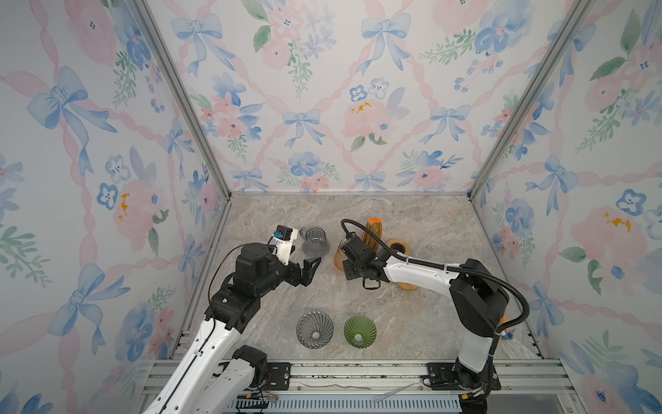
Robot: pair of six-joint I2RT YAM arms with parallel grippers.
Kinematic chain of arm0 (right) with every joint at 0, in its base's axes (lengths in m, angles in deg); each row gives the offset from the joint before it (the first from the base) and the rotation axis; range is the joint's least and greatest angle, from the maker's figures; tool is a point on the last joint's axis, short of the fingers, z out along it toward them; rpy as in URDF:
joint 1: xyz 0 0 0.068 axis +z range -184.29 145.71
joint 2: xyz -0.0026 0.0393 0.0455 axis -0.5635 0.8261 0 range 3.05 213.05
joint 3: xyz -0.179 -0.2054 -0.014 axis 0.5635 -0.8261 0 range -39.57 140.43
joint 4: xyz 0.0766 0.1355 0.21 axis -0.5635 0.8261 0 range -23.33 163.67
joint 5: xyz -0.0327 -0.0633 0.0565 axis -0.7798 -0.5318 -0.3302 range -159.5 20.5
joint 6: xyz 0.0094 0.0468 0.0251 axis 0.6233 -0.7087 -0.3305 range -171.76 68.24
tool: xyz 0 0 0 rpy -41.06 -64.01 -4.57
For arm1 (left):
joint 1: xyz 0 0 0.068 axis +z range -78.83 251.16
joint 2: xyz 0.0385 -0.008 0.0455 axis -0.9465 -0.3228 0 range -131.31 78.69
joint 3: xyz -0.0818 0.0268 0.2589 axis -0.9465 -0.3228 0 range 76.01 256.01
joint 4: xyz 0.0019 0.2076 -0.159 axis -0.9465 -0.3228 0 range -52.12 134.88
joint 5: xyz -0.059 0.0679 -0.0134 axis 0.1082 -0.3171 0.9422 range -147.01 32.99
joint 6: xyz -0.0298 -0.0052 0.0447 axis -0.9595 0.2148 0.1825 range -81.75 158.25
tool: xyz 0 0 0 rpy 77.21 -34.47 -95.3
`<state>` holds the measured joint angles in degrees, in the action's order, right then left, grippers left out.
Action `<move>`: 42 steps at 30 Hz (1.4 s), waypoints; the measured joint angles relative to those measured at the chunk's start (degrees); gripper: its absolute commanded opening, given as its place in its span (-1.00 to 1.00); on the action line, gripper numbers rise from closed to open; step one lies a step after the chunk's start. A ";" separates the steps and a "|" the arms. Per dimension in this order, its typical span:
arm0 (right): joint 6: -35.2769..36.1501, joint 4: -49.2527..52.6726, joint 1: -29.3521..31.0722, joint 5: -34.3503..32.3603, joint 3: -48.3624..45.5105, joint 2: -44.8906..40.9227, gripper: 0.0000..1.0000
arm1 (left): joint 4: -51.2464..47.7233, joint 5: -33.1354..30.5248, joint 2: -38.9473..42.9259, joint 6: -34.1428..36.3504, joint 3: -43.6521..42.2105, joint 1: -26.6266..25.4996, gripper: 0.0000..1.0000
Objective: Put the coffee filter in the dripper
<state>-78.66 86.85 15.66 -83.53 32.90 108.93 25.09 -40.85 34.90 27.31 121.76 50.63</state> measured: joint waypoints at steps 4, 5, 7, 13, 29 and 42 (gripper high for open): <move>-0.02 0.98 0.42 0.28 -3.08 -3.21 -0.77 | 0.09 0.39 -0.17 0.00 0.00 0.00 0.96; -0.02 1.29 0.42 0.28 -3.98 -4.20 -0.77 | 0.31 0.50 -0.35 -0.02 0.00 0.00 0.96; -0.04 2.03 0.42 0.26 -5.77 -6.19 -0.77 | 0.52 0.94 -0.87 -0.07 0.00 0.00 0.96; -0.79 3.28 0.42 0.20 -11.17 -11.65 -0.77 | 1.88 1.27 -4.28 -0.28 0.42 -0.50 0.96; -8.33 4.37 2.99 -4.09 -25.27 -25.75 -0.76 | 3.45 2.84 -9.73 -0.17 2.97 -1.62 0.96; -13.27 4.46 7.37 -7.43 -28.28 -27.91 -0.75 | 3.41 3.21 -9.75 -0.17 2.89 -1.62 0.97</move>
<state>-91.92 91.31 23.03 -90.96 4.62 81.02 28.50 -37.63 25.15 27.13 124.65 49.01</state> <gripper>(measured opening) 0.159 0.983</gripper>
